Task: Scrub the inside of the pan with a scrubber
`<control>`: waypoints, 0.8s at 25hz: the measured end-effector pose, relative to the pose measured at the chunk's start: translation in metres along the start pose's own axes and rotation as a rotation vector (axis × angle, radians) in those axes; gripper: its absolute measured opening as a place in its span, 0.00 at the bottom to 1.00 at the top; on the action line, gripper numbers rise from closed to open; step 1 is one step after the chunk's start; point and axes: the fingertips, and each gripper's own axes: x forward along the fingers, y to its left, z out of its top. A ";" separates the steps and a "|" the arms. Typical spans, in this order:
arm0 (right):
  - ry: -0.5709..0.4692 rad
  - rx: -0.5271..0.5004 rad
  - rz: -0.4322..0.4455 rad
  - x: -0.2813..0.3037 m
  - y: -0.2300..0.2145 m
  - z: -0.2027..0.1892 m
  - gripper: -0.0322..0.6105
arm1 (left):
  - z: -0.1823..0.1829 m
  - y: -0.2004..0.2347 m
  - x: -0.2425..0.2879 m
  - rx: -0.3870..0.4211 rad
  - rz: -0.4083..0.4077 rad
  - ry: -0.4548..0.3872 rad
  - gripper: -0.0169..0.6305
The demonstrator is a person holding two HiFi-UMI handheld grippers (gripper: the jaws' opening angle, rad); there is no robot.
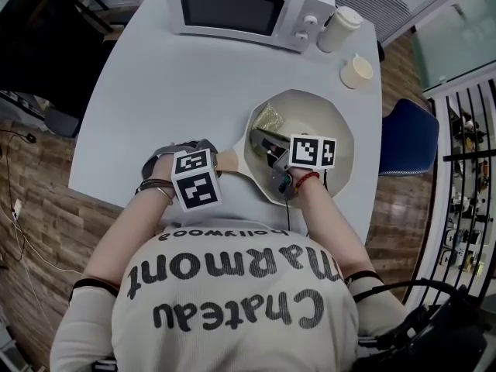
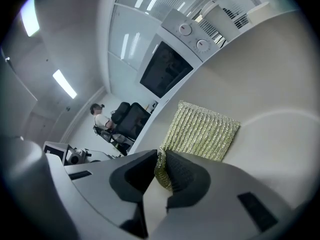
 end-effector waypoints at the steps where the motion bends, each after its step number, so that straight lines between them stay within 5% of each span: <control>1: -0.002 -0.010 -0.007 0.000 -0.002 0.002 0.14 | 0.000 0.000 0.000 0.001 0.001 0.001 0.22; 20: -0.275 0.181 -0.253 -0.014 -0.060 0.047 0.14 | 0.001 -0.003 -0.003 -0.005 -0.001 -0.005 0.23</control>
